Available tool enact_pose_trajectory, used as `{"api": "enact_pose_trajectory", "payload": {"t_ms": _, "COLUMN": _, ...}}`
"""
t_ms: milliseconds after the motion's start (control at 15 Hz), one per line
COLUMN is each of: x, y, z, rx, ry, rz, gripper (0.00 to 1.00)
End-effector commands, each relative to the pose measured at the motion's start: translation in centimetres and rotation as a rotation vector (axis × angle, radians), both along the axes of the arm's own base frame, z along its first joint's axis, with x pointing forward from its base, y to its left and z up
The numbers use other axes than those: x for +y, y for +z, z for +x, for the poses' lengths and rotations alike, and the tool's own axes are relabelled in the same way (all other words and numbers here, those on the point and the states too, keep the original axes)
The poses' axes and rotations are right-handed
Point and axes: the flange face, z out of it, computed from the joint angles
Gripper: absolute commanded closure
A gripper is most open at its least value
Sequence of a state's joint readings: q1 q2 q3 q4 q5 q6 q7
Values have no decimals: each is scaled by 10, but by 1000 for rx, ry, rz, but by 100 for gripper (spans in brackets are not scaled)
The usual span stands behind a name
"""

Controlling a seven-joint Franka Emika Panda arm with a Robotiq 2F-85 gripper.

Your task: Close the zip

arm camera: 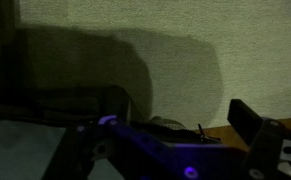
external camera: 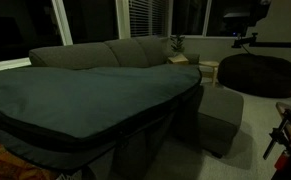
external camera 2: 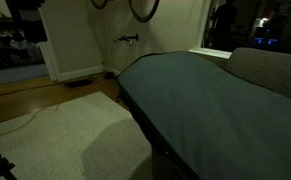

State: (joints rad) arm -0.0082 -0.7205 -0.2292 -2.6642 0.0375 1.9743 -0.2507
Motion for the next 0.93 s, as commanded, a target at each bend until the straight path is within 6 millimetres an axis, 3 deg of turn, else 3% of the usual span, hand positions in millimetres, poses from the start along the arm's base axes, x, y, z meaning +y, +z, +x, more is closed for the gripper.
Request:
{"api": "enact_pose_trajectory", "payload": {"t_ms": 0, "x": 0, "y": 1, "z": 0, "rx": 1, "ry": 0, "rz": 0, "gripper": 0}}
{"api": "enact_pose_trajectory", "payload": {"t_ms": 867, "x": 3, "y": -2, "z": 4, "rx": 3, "ry": 8, "rz": -4, "gripper": 0}}
